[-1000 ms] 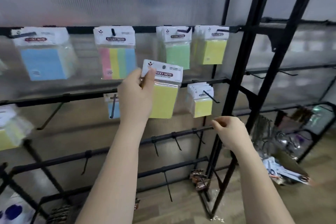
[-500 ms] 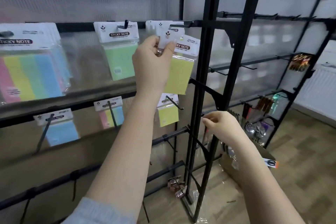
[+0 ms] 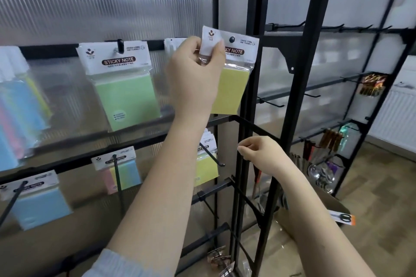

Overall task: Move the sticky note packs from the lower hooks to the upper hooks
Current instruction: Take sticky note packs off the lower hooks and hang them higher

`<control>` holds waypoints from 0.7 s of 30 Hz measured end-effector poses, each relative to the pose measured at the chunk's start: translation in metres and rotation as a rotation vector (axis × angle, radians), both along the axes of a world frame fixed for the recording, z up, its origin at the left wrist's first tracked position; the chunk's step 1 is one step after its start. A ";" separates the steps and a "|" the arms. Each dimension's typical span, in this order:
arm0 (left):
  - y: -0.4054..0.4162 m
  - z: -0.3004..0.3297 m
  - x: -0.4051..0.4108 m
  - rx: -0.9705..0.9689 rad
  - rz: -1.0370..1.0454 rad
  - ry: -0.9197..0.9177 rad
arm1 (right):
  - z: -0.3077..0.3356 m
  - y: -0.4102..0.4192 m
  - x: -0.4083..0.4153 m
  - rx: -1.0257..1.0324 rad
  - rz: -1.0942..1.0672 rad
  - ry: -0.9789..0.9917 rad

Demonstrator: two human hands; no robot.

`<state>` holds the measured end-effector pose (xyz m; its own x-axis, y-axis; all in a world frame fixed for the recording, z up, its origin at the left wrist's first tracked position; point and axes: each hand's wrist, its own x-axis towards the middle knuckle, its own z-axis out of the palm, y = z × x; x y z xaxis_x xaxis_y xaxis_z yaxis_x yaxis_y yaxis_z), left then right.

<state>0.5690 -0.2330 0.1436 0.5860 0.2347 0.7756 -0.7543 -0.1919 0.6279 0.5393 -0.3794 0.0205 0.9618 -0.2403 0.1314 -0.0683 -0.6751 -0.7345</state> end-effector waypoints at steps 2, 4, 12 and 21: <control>0.000 0.000 0.000 -0.005 0.012 -0.001 | -0.001 0.001 0.004 0.008 0.018 0.000; -0.001 0.000 -0.001 -0.016 0.021 -0.013 | -0.001 0.003 0.007 0.015 0.038 0.007; 0.000 -0.002 0.019 0.019 0.118 0.104 | -0.009 0.006 0.019 -0.012 0.108 0.041; -0.002 0.013 0.036 0.154 0.361 0.233 | -0.014 0.003 0.032 -0.052 0.189 0.089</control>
<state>0.6053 -0.2353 0.1570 0.6506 0.3482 0.6748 -0.4641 -0.5211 0.7163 0.5717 -0.3761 0.0064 0.9974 -0.0499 0.0515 -0.0001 -0.7189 -0.6952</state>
